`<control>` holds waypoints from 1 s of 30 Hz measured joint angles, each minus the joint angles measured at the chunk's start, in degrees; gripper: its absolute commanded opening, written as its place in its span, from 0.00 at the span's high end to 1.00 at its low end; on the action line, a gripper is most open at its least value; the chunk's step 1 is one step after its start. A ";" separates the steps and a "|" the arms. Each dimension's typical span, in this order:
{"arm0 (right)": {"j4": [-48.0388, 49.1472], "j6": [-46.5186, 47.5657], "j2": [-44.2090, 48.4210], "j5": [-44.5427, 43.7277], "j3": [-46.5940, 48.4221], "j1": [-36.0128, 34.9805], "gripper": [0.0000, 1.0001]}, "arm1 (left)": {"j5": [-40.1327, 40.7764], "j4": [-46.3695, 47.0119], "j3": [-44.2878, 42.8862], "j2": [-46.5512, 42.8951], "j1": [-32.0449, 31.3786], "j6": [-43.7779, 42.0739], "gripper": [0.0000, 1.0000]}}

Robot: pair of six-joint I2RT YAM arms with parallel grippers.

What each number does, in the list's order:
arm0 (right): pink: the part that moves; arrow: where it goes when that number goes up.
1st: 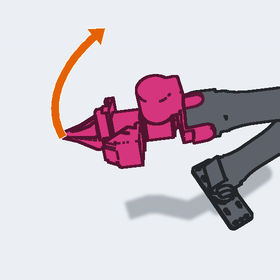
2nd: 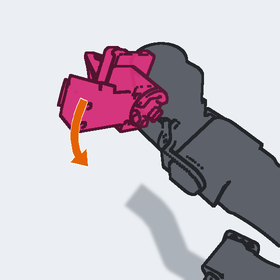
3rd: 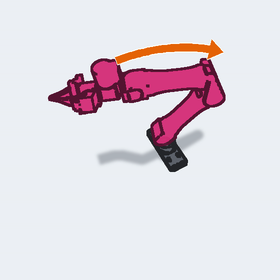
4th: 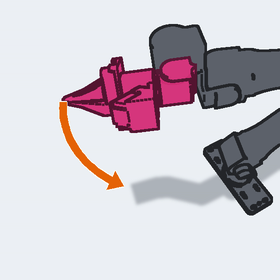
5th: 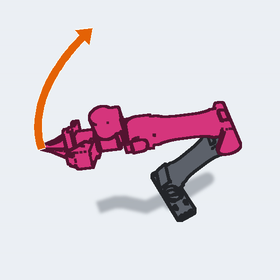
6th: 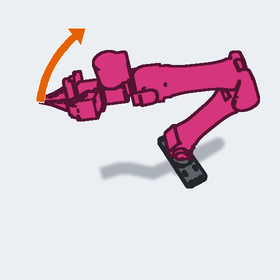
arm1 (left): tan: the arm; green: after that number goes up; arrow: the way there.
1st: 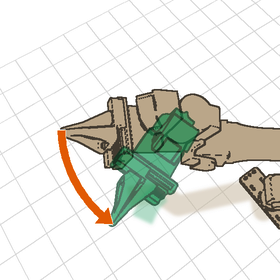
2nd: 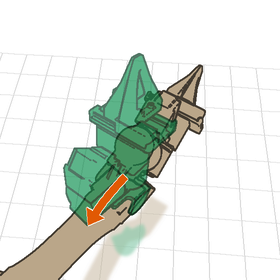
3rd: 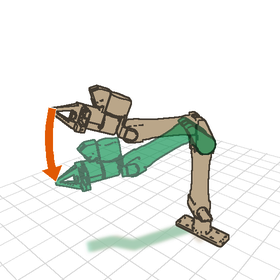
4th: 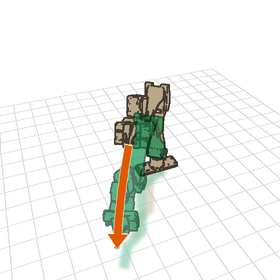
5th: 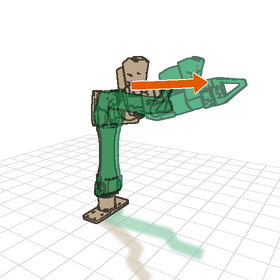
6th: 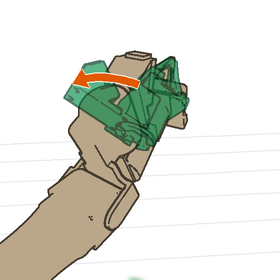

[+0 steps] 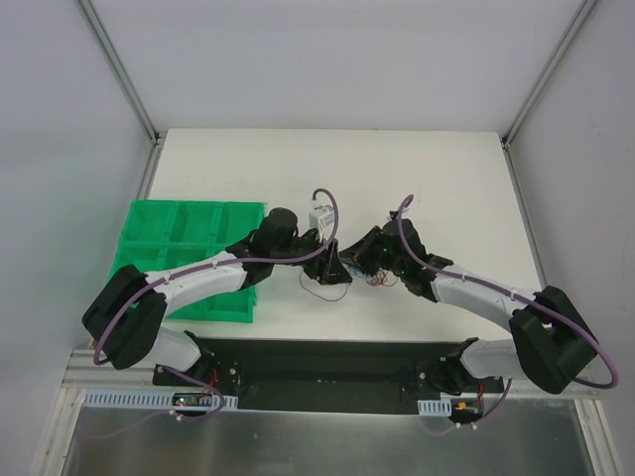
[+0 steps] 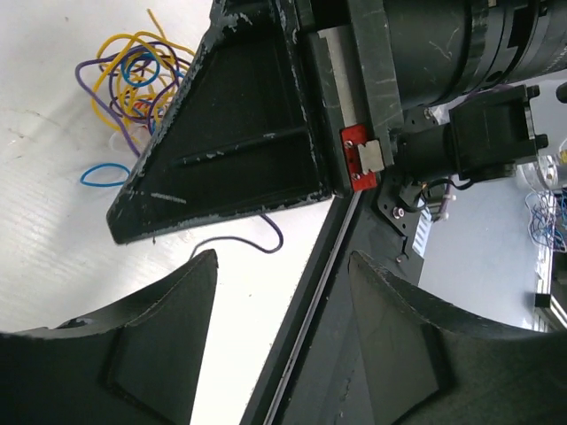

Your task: Untangle the cables

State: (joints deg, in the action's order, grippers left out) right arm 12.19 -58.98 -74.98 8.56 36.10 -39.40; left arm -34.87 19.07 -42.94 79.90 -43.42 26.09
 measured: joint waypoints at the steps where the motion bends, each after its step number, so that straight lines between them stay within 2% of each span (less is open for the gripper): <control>1: 1.77 -0.31 0.02 0.59 -0.63 -0.04 0.93 | -0.33 0.09 -0.07 0.26 0.00 -0.15 0.43; 5: 4.87 -1.92 0.07 2.03 -2.67 -0.24 0.92 | -1.18 0.17 -1.66 3.80 -0.11 -1.05 0.49; 10: 5.16 -3.87 2.36 1.18 -3.93 -0.24 0.92 | -1.22 0.63 -1.99 5.60 -0.42 -1.86 0.45; 14: 5.20 -5.46 3.74 0.24 -3.98 -0.07 0.78 | -1.29 3.82 -1.55 5.57 -0.94 -2.34 0.46; 16: 5.25 -6.40 3.87 0.20 -3.96 0.02 0.73 | -1.31 5.62 -0.87 5.57 -1.25 -2.73 0.57; 19: 5.20 -7.19 3.61 0.92 -3.72 0.04 0.75 | -1.68 7.30 -0.17 5.57 -1.29 -3.67 0.61; 25: 5.55 -8.07 2.91 0.85 -2.56 0.15 0.91 | -1.79 12.09 1.53 5.55 -1.29 -5.97 0.54; 26: 5.51 -8.31 2.91 0.83 -2.56 0.15 0.91 | -1.84 12.55 1.77 5.55 -1.29 -6.16 0.56; 30: 5.16 -8.55 3.28 0.63 -2.56 0.15 0.92 | -2.19 14.58 2.29 5.55 -1.29 -6.67 0.76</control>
State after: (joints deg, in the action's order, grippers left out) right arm 17.34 -67.53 -71.70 9.19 33.54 -39.24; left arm -37.06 33.65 -40.64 85.45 -44.71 19.42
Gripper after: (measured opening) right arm 0.083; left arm 0.368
